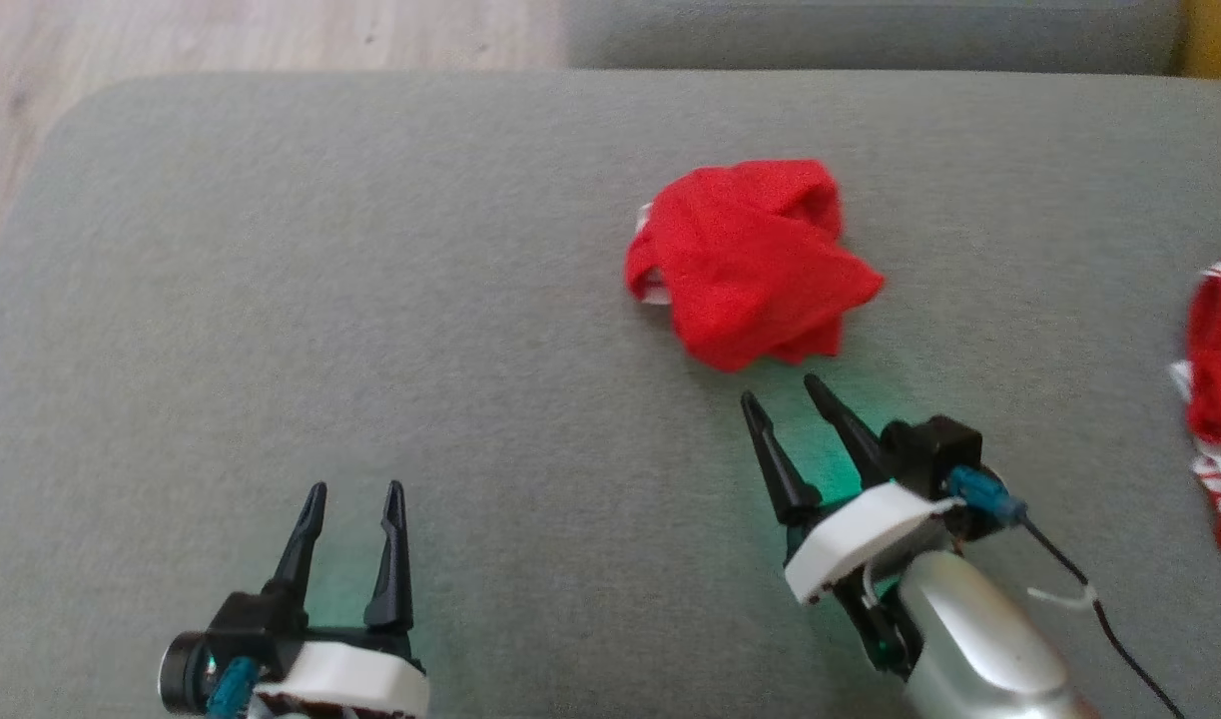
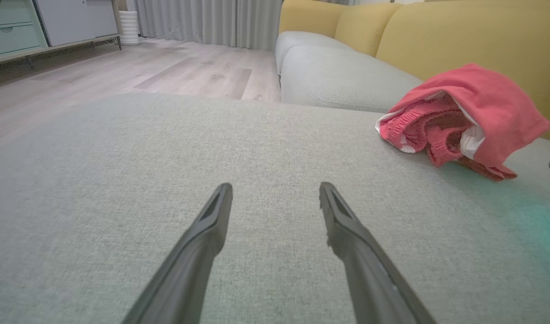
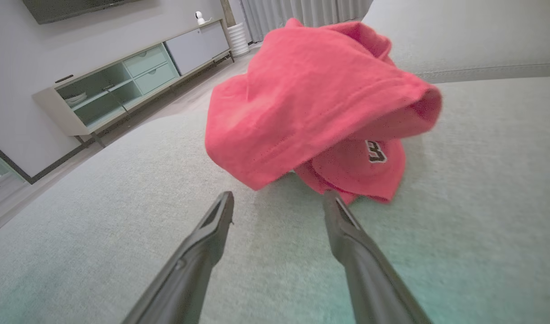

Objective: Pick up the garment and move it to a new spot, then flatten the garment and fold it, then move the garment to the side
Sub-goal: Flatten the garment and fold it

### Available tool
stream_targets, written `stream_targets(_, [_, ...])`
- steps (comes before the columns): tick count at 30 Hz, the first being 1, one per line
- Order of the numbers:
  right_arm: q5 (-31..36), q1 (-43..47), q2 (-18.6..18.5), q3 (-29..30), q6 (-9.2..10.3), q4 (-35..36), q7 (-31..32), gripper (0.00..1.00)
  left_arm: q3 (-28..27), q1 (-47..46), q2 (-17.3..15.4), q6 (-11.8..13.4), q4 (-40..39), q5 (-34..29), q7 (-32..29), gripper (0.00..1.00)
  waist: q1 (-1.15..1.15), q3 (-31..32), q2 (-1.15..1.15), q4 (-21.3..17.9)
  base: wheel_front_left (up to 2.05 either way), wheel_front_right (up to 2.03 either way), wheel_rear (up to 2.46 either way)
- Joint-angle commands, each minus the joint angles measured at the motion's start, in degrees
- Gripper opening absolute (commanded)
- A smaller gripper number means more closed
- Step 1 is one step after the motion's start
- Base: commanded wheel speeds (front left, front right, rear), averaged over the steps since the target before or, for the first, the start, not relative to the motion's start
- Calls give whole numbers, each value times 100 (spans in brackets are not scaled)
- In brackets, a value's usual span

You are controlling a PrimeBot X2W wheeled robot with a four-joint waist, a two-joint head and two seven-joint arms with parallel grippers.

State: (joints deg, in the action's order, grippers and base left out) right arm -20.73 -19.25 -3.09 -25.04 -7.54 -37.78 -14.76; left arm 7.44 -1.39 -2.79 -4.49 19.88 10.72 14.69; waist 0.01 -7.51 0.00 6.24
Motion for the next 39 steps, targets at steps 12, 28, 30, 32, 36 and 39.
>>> stream_targets(12, [-215, -503, 22, 136, 5, -287, -24, 100, -125, -288, -10, 90, -96, 229, 30, 100, -1, -492, 0, 680, 0, 0, 0])
stream_targets(28, [-440, -325, 22, 107, 5, 830, -24, 100, -72, -431, -10, 74, -261, 311, 30, 100, -1, -562, 0, 505, 0, 0, 0])
stream_targets(30, [-445, -297, 22, 108, 5, 895, -24, 85, -77, -436, -10, 68, -254, 311, 30, 100, -1, -565, 0, 491, 0, 0, 0])
stream_targets(32, [-445, -287, 22, 106, 5, 898, -24, 0, -70, -443, -9, 62, -233, 306, 30, 100, -1, -562, 0, 491, 0, 0, 0])
stream_targets(36, [-529, -314, 22, 42, 5, 938, -24, 0, -60, -442, -9, 67, -200, 314, 30, 100, -1, -524, 0, 504, 0, 0, 0])
stream_targets(39, [-679, -344, 22, -105, 5, 1170, -24, 0, -55, -409, -9, 71, -181, 325, 30, 100, -1, -445, 0, 524, 0, 0, 0])
